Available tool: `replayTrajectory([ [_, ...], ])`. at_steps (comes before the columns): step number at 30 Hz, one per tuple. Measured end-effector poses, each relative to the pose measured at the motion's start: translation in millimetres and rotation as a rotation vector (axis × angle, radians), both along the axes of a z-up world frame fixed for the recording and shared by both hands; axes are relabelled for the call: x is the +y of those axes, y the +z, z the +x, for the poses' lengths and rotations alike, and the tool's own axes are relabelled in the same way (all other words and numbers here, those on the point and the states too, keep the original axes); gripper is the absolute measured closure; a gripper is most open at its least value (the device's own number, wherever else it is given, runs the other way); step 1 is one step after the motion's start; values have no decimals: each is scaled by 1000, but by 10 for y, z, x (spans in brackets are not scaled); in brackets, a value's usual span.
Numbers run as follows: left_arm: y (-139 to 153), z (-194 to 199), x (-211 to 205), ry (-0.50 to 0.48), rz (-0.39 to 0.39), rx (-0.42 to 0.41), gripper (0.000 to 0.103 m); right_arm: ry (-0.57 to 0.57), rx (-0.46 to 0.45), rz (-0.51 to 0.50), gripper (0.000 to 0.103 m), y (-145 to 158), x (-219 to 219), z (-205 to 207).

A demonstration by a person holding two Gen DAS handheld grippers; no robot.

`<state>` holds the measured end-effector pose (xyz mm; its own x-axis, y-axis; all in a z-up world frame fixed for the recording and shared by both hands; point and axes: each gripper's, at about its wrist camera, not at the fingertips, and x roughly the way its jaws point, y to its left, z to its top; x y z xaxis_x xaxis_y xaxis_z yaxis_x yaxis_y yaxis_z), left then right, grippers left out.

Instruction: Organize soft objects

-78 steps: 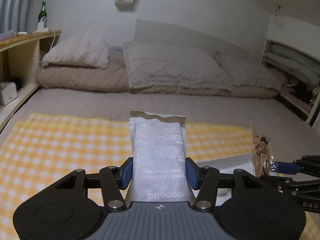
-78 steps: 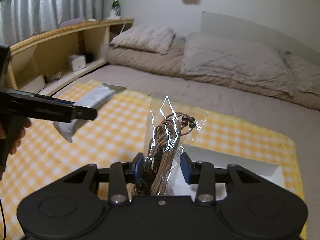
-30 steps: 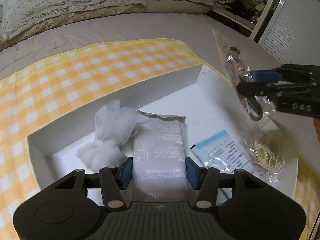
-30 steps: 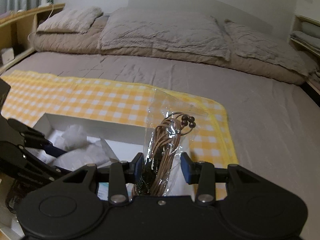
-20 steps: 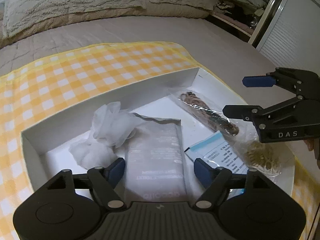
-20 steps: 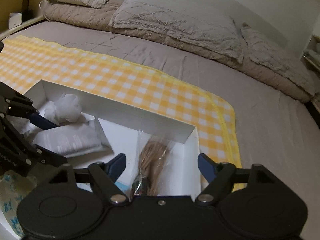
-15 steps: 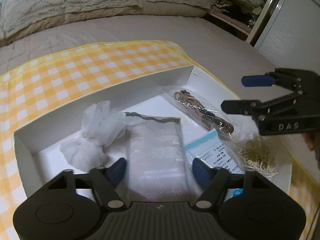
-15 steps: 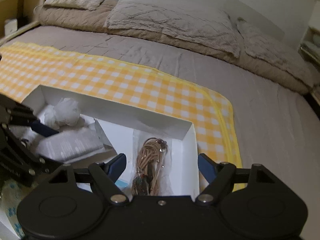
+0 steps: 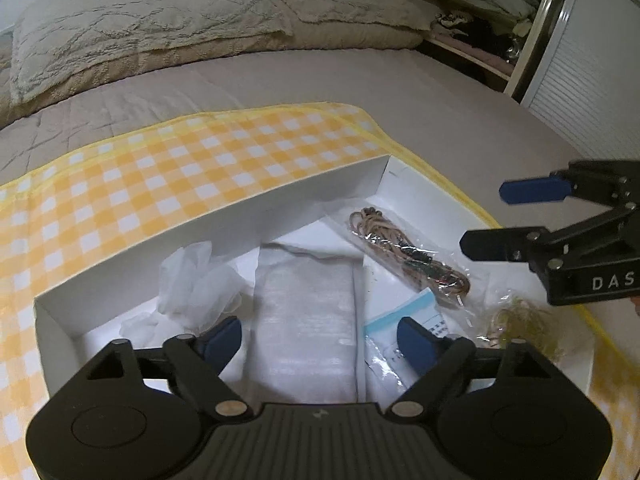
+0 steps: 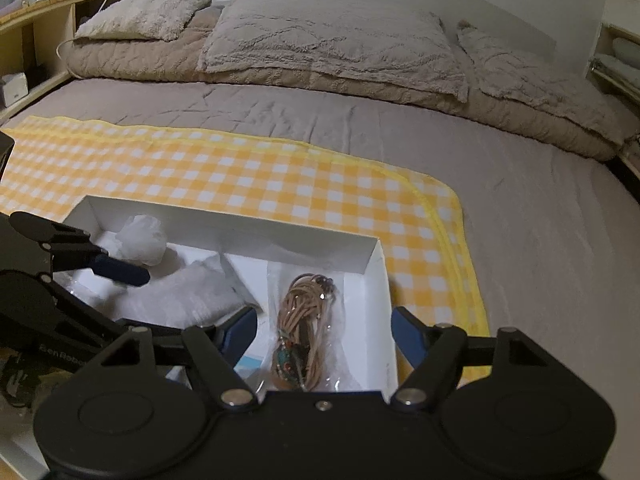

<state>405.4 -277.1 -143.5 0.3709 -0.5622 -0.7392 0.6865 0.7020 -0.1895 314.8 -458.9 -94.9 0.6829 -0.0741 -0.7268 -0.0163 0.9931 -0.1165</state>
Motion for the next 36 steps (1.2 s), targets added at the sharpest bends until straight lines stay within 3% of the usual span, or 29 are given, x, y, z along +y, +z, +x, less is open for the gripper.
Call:
replayTrajectory([
  [9, 220, -153, 126, 37, -27, 11, 12, -38, 19, 84, 28, 70, -85, -125],
  [19, 706, -399, 404, 124, -54, -47, 1, -5, -45, 110, 24, 347, 22, -371],
  [36, 1353, -1212, 1025, 314, -21, -173, 0, -22, -166, 174, 18, 888, 283, -1019],
])
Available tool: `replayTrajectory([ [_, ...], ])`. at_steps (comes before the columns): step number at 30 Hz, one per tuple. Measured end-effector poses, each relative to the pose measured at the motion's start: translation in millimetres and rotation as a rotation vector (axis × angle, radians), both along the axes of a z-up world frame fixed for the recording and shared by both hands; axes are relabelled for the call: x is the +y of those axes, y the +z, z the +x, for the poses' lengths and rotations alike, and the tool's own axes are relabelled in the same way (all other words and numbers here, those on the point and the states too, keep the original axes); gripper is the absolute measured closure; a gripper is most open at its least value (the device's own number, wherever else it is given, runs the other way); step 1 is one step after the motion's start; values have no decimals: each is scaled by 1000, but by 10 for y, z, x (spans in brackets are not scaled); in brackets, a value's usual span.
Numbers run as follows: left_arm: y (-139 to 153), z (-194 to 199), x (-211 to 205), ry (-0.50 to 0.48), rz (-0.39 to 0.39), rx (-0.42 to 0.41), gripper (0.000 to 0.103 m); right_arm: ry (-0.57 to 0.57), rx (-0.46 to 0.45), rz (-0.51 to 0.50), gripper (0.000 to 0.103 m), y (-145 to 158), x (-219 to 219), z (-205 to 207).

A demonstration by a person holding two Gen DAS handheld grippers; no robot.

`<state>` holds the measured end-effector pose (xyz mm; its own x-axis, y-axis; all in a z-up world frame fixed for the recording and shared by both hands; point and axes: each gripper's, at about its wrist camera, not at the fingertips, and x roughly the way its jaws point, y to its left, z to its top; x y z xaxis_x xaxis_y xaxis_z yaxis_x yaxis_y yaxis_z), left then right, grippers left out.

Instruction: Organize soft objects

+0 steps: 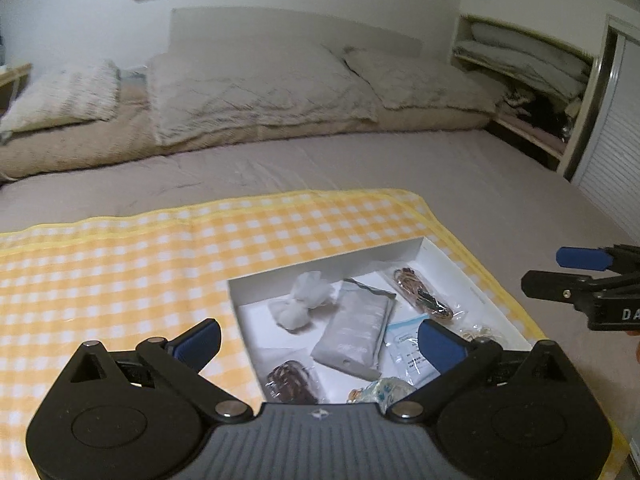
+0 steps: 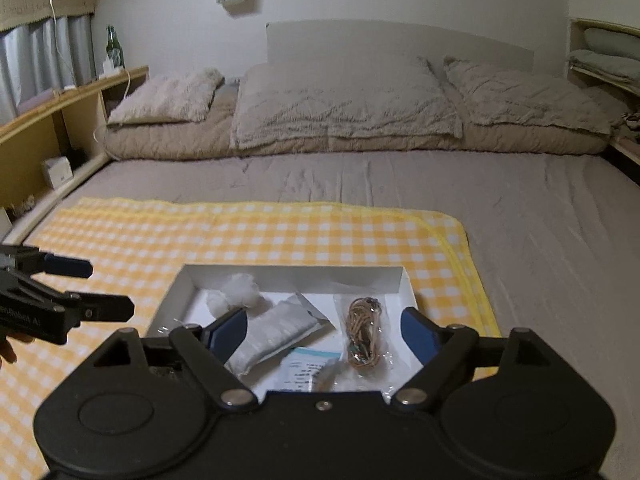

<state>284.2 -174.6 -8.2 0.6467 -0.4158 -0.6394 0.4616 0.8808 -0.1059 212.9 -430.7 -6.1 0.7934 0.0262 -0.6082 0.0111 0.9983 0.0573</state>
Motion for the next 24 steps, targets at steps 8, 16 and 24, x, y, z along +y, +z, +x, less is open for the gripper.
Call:
replayTrajectory([
  [8, 171, -462, 340, 101, 4, -60, 0, 15, -61, 11, 13, 201, 293, -363],
  [16, 228, -879, 599, 154, -15, -106, 0, 13, -103, -13, 8, 254, 548, -701],
  [24, 164, -1243, 775, 189, 11, -166, 0, 0, -143, -30, 4, 201, 728, -1028],
])
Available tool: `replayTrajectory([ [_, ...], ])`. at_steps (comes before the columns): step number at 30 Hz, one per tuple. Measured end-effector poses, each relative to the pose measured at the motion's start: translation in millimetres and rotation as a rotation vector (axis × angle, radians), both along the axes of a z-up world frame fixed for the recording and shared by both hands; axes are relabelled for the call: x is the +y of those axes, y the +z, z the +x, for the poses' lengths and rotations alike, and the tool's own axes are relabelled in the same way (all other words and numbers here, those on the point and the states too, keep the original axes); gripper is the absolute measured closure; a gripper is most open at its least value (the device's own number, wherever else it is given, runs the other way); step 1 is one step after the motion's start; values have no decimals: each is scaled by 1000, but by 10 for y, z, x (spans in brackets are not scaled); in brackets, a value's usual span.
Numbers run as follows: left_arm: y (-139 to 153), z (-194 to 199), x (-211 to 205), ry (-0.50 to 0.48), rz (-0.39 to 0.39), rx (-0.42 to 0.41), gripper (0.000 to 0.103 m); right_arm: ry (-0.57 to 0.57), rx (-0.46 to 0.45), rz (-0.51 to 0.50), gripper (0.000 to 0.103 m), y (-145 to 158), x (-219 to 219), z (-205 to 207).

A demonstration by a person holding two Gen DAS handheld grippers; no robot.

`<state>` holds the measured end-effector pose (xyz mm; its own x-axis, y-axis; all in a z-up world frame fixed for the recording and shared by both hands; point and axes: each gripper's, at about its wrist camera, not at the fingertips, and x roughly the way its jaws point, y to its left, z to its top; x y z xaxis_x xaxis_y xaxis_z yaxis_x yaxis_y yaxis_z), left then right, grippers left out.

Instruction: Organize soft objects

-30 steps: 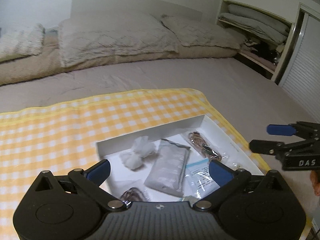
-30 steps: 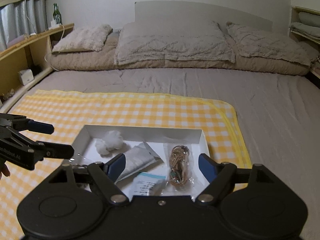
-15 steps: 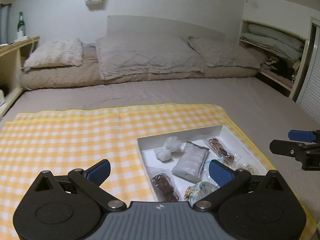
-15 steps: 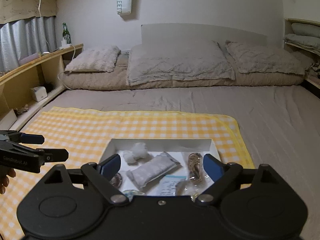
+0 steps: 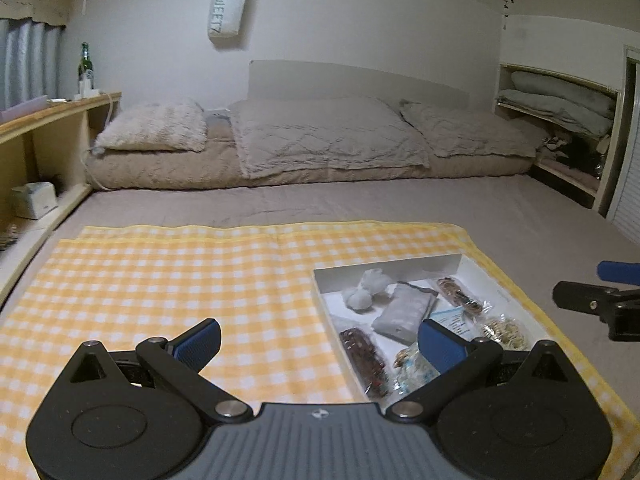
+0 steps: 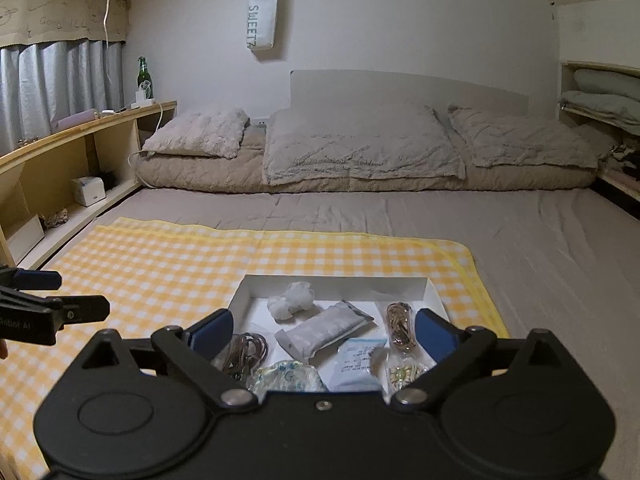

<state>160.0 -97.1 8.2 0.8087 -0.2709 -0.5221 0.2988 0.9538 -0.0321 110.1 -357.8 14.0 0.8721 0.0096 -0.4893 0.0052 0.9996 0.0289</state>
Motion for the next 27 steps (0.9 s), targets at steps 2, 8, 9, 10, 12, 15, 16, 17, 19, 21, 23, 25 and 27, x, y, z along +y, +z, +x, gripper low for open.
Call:
replayTrajectory([
  [2, -15, -67, 37, 6, 2, -7, 0, -2, -12, -13, 3, -20, 41, -80],
  [8, -62, -228, 86, -6, 5, -33, 0, -16, -37, -46, 0, -83, 146, -288],
  [9, -69, -256, 85, -9, 5, -38, 0, -18, -41, -50, 0, -93, 161, -315],
  [10, -75, -276, 83, -11, 6, -41, 0, -18, -43, -51, 0, -103, 168, -346],
  [12, -85, -314, 70, -18, 10, -49, 0, -17, -46, -53, 0, -120, 189, -385],
  [15, -111, -332, 68, -21, 17, -51, 0, -19, -47, -63, 0, -145, 224, -433],
  [16, -124, -334, 66, -19, 20, -50, 0, -20, -47, -68, 0, -156, 237, -452],
  [17, -132, -332, 63, -19, 24, -49, 0, -23, -46, -71, 0, -168, 243, -466],
  [19, -149, -338, 50, -19, 32, -47, 0, -40, -41, -69, 0, -194, 239, -476],
  [21, -167, -335, 44, -18, 40, -42, 0, -63, -38, -63, 0, -217, 227, -489],
  [23, -179, -327, 51, -14, 41, -38, 0, -79, -37, -62, 0, -230, 206, -498],
  [25, -180, -316, 66, -10, 37, -34, 0, -83, -40, -56, 0, -227, 190, -510],
  [27, -175, -310, 87, -7, 33, -34, 0, -83, -41, -55, 0, -227, 182, -522],
])
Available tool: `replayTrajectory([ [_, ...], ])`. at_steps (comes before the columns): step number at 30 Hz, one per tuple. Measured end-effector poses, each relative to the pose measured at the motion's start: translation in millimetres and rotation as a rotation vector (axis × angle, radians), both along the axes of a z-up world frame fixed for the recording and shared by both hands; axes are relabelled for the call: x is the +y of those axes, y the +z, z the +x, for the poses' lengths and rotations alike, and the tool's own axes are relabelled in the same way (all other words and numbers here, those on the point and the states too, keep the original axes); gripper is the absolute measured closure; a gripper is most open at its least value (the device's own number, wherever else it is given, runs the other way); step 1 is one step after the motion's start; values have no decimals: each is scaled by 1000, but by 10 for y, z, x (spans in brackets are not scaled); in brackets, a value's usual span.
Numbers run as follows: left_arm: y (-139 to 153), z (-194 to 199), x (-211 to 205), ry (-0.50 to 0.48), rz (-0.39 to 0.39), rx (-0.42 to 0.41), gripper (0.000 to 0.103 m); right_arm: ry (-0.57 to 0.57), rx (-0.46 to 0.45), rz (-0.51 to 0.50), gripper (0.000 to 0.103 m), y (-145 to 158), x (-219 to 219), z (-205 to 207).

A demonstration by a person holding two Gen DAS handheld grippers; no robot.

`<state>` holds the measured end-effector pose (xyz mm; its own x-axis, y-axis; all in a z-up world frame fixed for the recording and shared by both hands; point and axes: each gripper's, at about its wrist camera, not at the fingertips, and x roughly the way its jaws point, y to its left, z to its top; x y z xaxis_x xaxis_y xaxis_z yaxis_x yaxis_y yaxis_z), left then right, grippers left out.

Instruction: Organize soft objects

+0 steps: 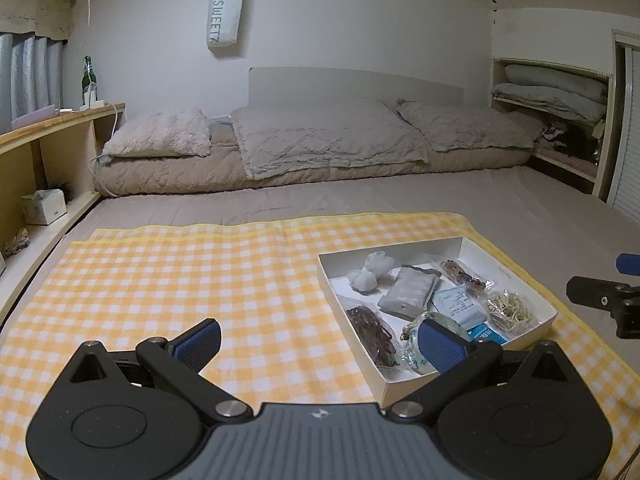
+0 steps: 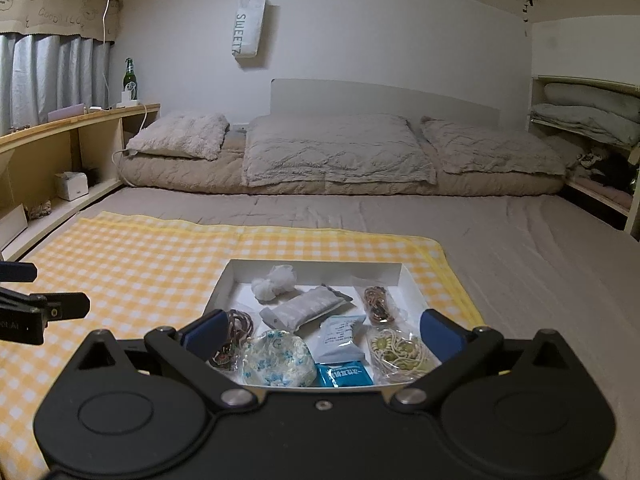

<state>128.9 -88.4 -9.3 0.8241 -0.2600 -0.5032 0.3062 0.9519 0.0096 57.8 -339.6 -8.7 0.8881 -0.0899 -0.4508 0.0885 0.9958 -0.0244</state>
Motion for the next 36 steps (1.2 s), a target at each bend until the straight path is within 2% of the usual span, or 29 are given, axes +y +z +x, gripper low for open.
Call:
replayTrajectory([
  [36, -23, -30, -41, -14, 6, 11, 0, 40, -2, -19, 0, 13, 70, -18],
])
